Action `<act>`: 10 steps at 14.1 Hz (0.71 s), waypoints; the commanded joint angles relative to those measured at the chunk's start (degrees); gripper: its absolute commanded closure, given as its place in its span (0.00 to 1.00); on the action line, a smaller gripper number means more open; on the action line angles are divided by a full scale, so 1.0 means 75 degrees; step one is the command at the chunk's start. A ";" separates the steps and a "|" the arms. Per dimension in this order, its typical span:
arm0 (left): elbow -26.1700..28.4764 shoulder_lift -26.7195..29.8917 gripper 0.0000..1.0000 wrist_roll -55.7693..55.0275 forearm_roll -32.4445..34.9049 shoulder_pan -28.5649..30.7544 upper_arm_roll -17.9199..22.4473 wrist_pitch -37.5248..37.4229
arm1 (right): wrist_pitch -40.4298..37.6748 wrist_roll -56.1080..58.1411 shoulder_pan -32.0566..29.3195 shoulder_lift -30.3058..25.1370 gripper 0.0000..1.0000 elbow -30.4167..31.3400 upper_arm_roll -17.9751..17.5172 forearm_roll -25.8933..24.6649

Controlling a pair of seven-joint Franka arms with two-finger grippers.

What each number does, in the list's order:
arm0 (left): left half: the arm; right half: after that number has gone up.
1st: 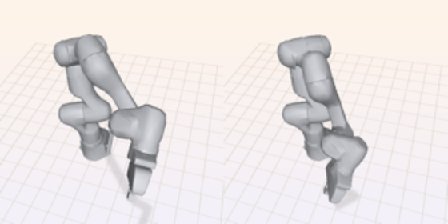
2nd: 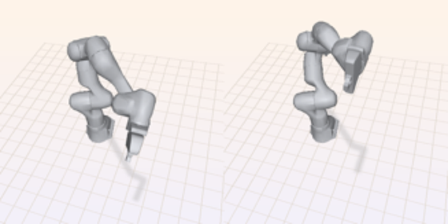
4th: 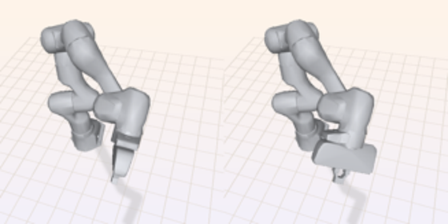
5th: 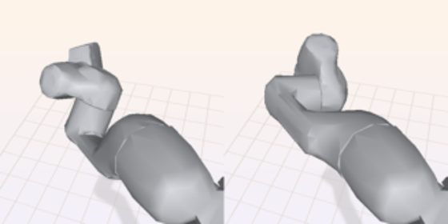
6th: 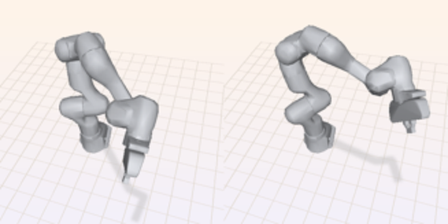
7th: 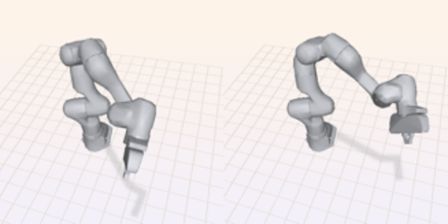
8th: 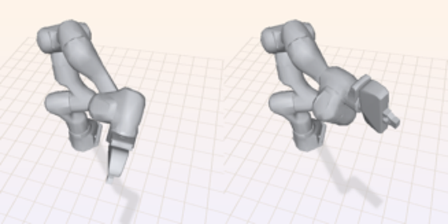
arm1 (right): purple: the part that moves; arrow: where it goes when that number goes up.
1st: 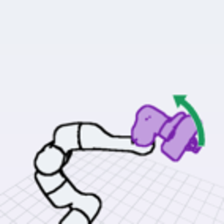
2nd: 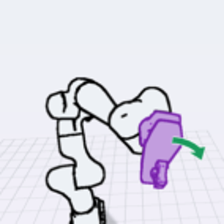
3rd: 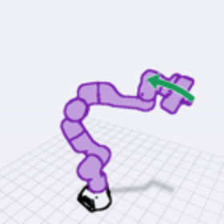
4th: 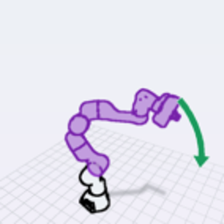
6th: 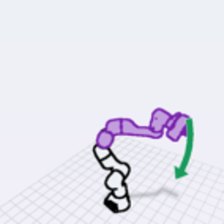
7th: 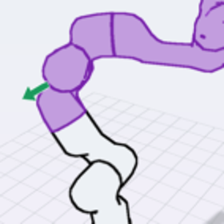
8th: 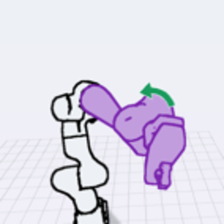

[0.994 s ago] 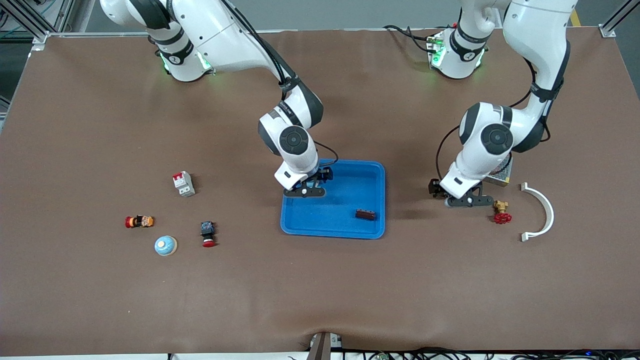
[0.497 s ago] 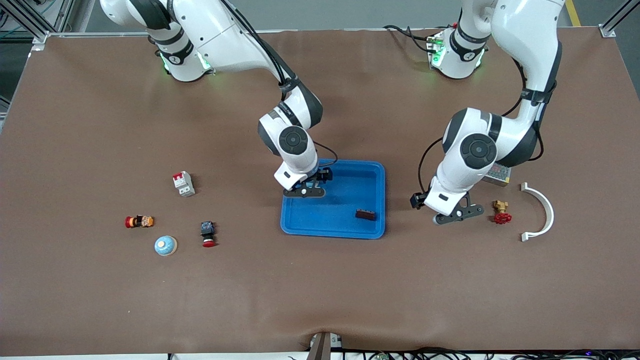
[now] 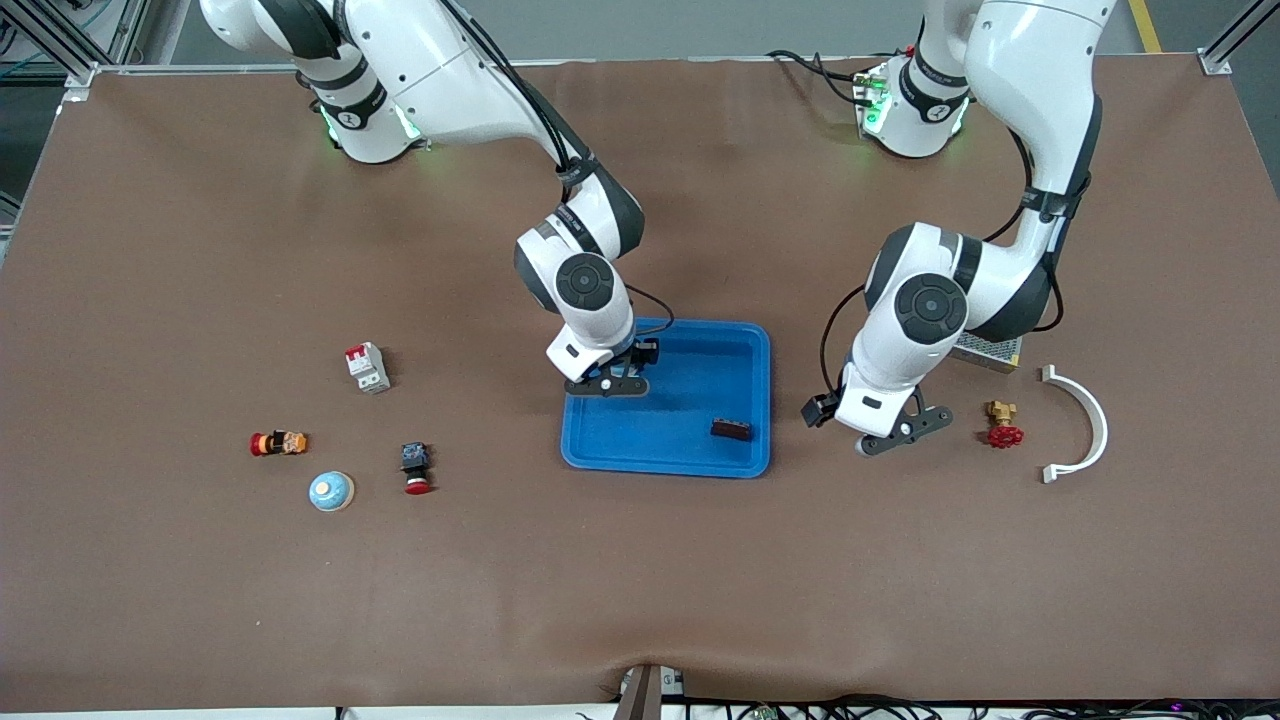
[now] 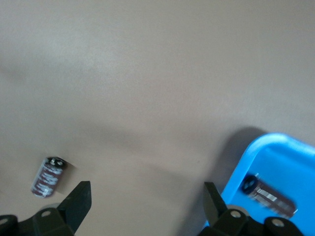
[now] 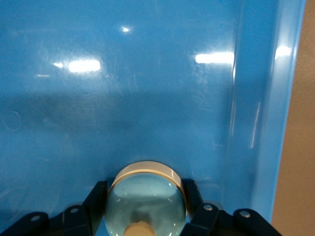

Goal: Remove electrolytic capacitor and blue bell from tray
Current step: 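Lift the bell with the right gripper while the left gripper reaches capacitor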

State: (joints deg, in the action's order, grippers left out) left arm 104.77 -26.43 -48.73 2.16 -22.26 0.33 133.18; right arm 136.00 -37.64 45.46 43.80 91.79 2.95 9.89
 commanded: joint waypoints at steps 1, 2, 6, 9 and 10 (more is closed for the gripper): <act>-0.0830 -0.0529 0.00 -0.1455 0.0157 -0.0055 0.0027 -0.0120 | 0.0077 -0.0091 0.0033 -0.0063 0.50 0.0089 0.0040 -0.0030; -0.0983 -0.0635 0.00 -0.1807 0.0133 -0.0159 0.0027 -0.0120 | 0.0066 -0.0067 0.0010 -0.0075 0.54 0.0089 0.0040 -0.0030; -0.1581 -0.1045 0.00 -0.3938 0.0040 -0.0242 0.0015 -0.0015 | -0.0063 0.0084 -0.0200 -0.0192 0.55 0.0008 0.0051 -0.0007; -0.1653 -0.1186 0.00 -0.5778 0.0074 -0.0382 0.0027 0.0242 | -0.1230 0.0645 -0.0645 -0.0542 0.55 -0.0307 0.0040 0.0040; -0.1629 -0.1210 0.00 -0.6062 0.0179 -0.0546 0.0038 0.0348 | -0.1734 0.0961 -0.0890 -0.0660 0.55 -0.0495 0.0028 0.0052</act>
State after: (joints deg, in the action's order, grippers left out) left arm 94.02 -34.25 -88.23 2.16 -24.34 0.26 134.63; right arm 129.35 -34.30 42.27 42.18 89.44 3.96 9.89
